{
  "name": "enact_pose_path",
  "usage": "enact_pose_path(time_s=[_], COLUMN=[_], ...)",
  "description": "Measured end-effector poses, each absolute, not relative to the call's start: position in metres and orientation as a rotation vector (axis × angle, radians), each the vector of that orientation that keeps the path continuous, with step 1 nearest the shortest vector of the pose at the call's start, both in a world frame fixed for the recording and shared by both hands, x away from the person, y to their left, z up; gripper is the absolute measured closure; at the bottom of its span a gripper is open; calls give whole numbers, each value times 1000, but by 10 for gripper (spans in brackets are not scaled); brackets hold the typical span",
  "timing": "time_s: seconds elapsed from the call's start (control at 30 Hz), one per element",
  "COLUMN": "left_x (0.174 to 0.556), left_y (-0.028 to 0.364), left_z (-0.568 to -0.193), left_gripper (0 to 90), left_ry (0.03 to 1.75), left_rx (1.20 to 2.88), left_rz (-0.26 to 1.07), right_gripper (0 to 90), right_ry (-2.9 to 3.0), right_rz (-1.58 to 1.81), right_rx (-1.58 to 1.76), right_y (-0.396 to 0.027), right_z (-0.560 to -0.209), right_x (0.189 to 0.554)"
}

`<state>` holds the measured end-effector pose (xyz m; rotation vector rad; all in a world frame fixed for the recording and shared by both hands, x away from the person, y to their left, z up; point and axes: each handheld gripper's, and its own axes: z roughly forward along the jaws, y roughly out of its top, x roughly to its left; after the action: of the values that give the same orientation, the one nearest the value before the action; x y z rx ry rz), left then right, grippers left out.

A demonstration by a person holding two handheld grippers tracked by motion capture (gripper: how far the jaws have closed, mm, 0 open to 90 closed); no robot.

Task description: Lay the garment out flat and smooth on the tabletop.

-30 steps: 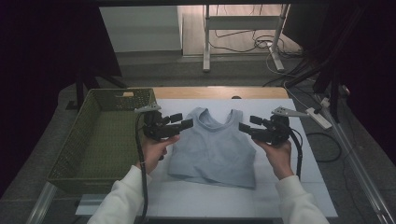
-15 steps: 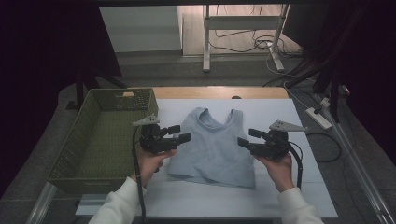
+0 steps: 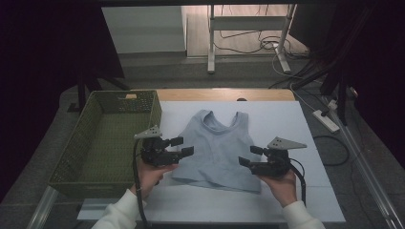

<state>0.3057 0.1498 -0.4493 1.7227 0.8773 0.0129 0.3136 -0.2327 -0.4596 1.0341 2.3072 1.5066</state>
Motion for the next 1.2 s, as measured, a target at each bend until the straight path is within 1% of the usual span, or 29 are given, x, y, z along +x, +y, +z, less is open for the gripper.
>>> enact_pose_path(time_s=[0.23,0.7,1.03,1.2], left_x=[304,301,298,299], left_y=[145,144,145,145], left_z=[-449,-449,-448,-449], left_gripper=[274,273,275,272], left_ry=[862,853,851,854], left_rx=[1744,1743,1730,1727], left_rz=[14,8,14,-3], right_gripper=[287,286,286,286], right_ry=[2345,2429,2435,2458], right_rz=[1487,1297,1222,1175], right_rx=[1030,969,988,996], right_y=[-234,-247,-259,-262], right_z=[-468,-483,-488,-493], right_x=[301,272,261,259])
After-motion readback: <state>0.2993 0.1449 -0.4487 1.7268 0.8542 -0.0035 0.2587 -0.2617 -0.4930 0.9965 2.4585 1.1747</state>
